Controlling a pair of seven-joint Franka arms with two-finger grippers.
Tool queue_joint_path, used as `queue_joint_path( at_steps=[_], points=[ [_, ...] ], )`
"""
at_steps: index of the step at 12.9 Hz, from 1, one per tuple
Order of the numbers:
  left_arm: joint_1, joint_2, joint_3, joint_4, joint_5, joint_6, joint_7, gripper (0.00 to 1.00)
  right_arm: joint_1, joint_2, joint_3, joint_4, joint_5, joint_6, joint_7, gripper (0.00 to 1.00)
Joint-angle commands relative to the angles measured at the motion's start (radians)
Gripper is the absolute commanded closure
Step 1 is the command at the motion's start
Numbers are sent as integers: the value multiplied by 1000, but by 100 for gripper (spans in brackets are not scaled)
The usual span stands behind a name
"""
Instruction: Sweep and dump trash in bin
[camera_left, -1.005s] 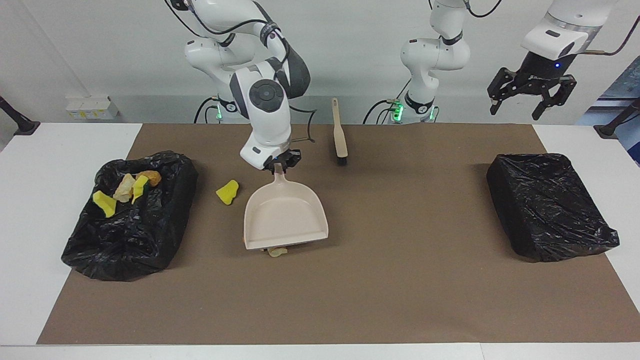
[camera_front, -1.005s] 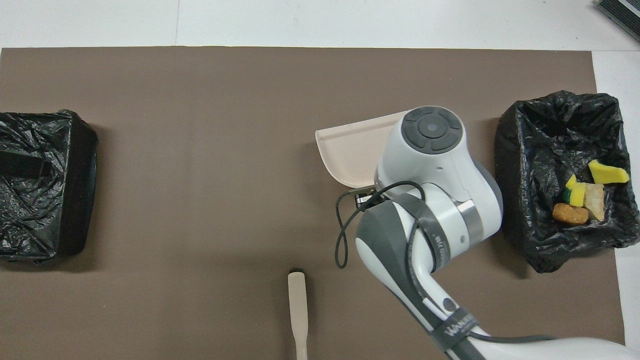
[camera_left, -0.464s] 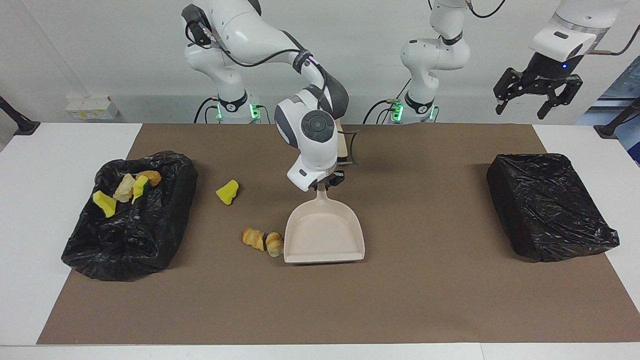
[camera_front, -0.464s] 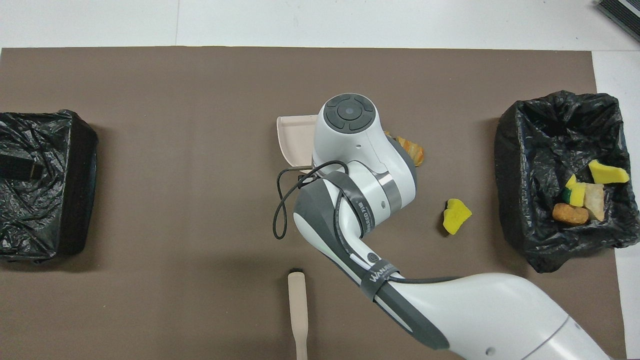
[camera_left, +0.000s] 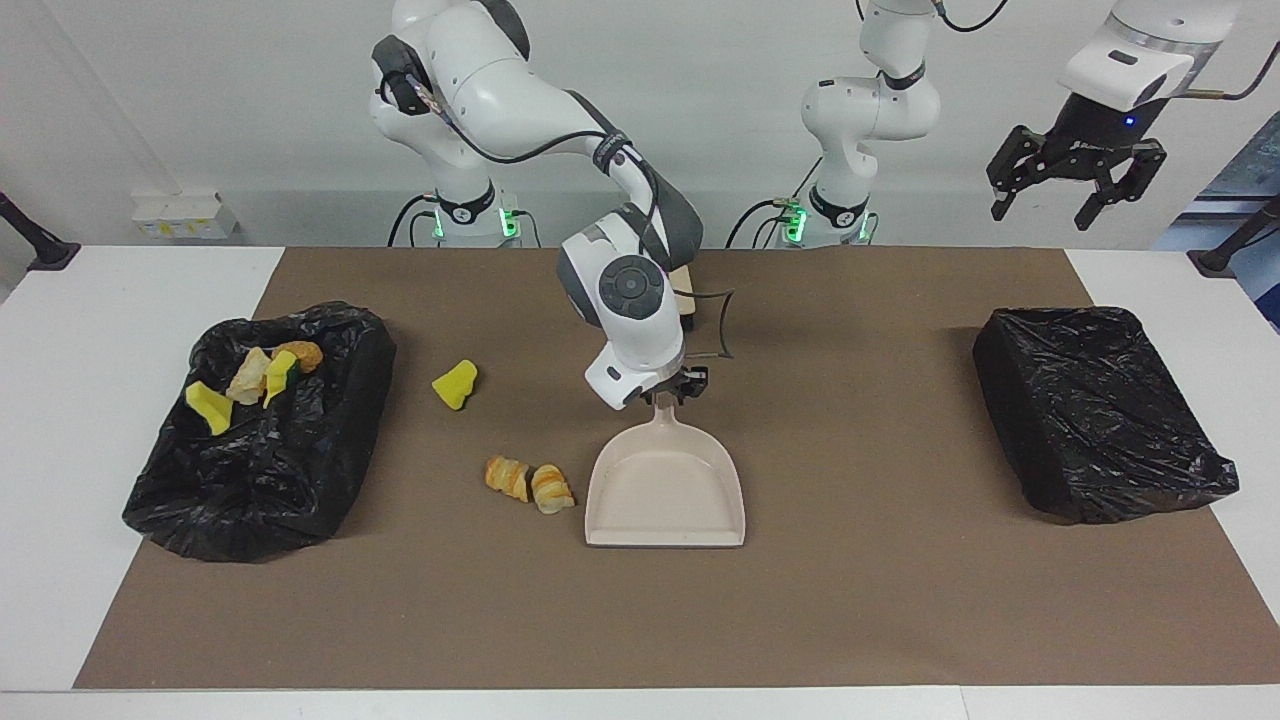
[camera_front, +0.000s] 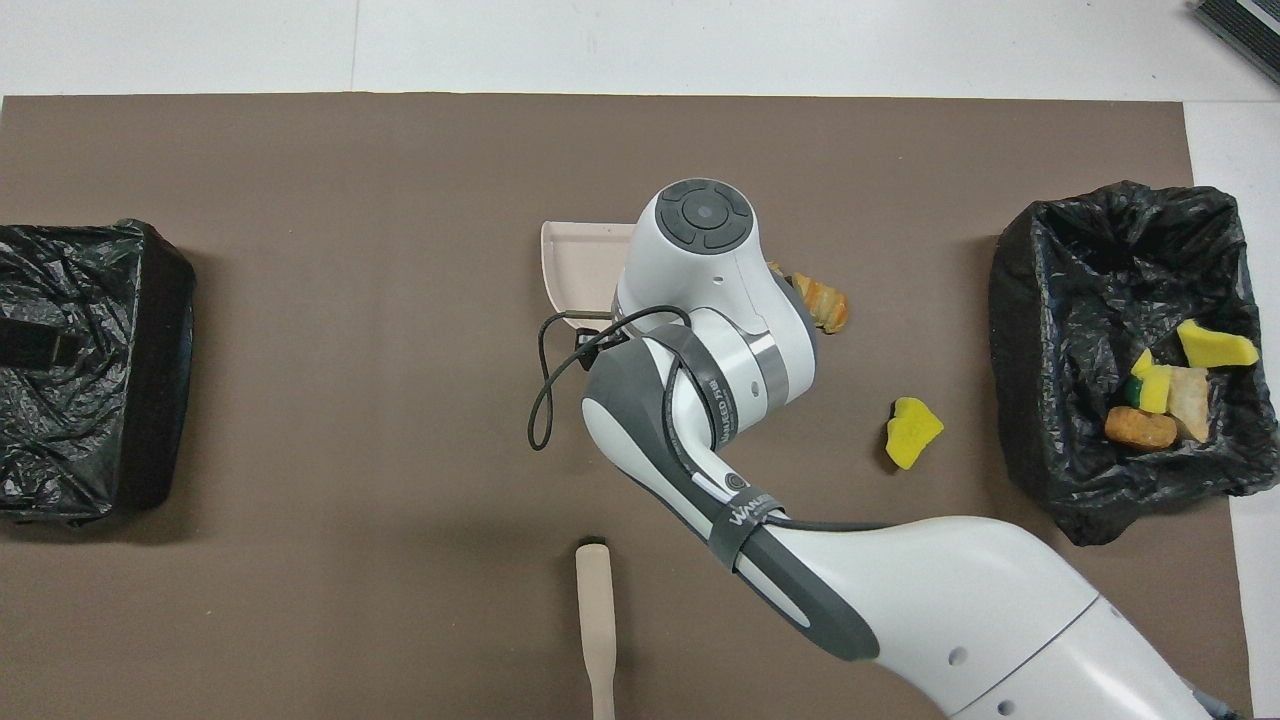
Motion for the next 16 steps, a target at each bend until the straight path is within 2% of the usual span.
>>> queue_joint_path(
  at_steps=[1, 2, 7, 11, 14, 16],
  points=[
    [13, -6, -17, 6, 13, -18, 1, 0, -7, -80, 8, -60, 21, -94, 25, 0],
    [9, -6, -15, 2, 13, -18, 1, 0, -6, -112, 9, -89, 21, -142, 22, 0],
    [0, 3, -17, -10, 7, 65, -2, 0, 81, -361, 11, -376, 25, -106, 32, 0],
    [-62, 54, -26, -51, 3, 189, -5, 0, 198, -523, 11, -659, 44, 101, 143, 0],
    [-161, 143, -26, -59, 4, 284, -106, 0, 278, -599, 11, -769, 100, 158, 193, 4],
    [-236, 167, -26, -97, 4, 349, -181, 0, 330, -608, 11, -806, 119, 164, 209, 7]
  ],
)
